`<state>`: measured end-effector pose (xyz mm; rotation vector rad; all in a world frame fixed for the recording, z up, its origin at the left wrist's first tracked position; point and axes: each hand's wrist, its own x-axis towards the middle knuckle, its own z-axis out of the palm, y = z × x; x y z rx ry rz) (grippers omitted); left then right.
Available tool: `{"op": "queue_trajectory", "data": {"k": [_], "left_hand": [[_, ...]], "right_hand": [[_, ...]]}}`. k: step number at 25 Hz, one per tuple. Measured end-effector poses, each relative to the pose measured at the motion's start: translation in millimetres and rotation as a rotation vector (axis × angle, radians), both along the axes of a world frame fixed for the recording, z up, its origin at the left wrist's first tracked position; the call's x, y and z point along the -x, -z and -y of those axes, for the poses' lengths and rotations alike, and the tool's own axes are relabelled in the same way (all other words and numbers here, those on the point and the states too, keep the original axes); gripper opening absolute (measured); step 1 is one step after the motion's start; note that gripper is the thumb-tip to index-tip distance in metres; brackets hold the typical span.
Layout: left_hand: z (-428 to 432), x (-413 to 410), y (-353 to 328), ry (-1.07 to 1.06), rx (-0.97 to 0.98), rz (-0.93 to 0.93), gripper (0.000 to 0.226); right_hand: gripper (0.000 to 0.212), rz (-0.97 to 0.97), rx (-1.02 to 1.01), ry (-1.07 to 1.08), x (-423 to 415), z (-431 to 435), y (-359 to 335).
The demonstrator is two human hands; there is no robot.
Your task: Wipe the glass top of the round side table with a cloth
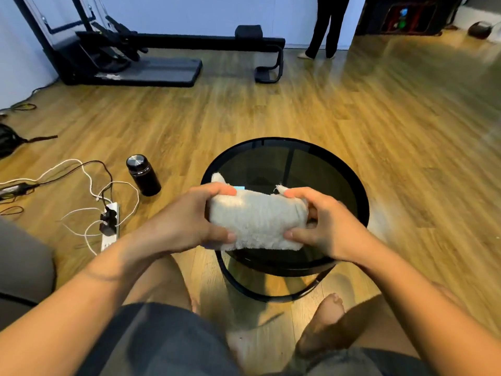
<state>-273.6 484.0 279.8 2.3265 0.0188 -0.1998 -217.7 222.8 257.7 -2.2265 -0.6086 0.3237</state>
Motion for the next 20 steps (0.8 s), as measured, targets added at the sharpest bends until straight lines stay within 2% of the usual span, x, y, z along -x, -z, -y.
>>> {"op": "queue_trajectory", "data": {"k": [1, 2, 3, 5, 7, 8, 10, 11, 13, 15, 17, 18, 19, 20], "left_hand": [[-10.2, -5.0, 1.2, -0.03, -0.17, 0.081, 0.062], [-23.4, -9.3, 2.9, -0.065, -0.245, 0.149, 0.055], [-40.5, -13.8, 7.1, -0.097, -0.247, 0.206, 0.046], [-81.0, -22.3, 17.3, -0.093, -0.176, 0.232, 0.03], [-133.2, -27.4, 33.9, -0.12, -0.02, 0.147, 0.019], [-156.4, -26.4, 44.5, -0.181, 0.128, 0.091, 0.015], [-198.3, -20.7, 79.3, -0.421, 0.43, 0.017, 0.018], [-215.4, -15.9, 103.8, -0.566, 0.517, 0.003, 0.021], [-232.0, -2.9, 152.1, -0.792, 0.477, -0.021, 0.026], [-245.0, 7.5, 200.3, -0.905, 0.418, -0.037, 0.023], [-254.5, 11.4, 240.9, -0.994, 0.449, -0.066, 0.019], [-259.3, 11.5, 259.7, -1.037, 0.502, -0.098, 0.024], [-264.5, 10.8, 276.9, -1.067, 0.504, -0.185, 0.035], [-267.4, 10.2, 288.9, -1.1, 0.424, -0.294, 0.049]], "right_hand": [[0.047, 0.114, 0.114, 0.006, -8.4, -13.7, -3.8], [0.035, 0.17, 0.163, 0.007, -17.7, -29.3, -7.2], [0.025, 0.163, 0.165, 0.005, -28.4, -47.8, -8.3], [0.013, 0.004, 0.015, 0.026, -49.7, -84.7, -5.4], [0.014, -0.207, -0.191, 0.06, -69.1, -136.8, 10.1], [0.018, -0.29, -0.258, 0.089, -75.6, -165.1, 21.5], [0.021, -0.379, -0.282, 0.125, -84.4, -222.9, 56.9], [0.021, -0.404, -0.253, 0.14, -85.0, -249.6, 79.6], [0.025, -0.362, -0.112, 0.182, -86.4, -287.2, 125.6], [0.021, -0.348, 0.014, 0.185, -87.8, -322.6, 172.0], [0.014, -0.38, 0.122, 0.19, -91.2, -347.8, 206.4], [0.011, -0.396, 0.175, 0.178, -95.2, -356.9, 220.9], [0.019, -0.41, 0.25, 0.17, -98.5, -366.3, 233.0], [0.029, -0.449, 0.288, 0.171, -100.5, -372.5, 244.2]]}}
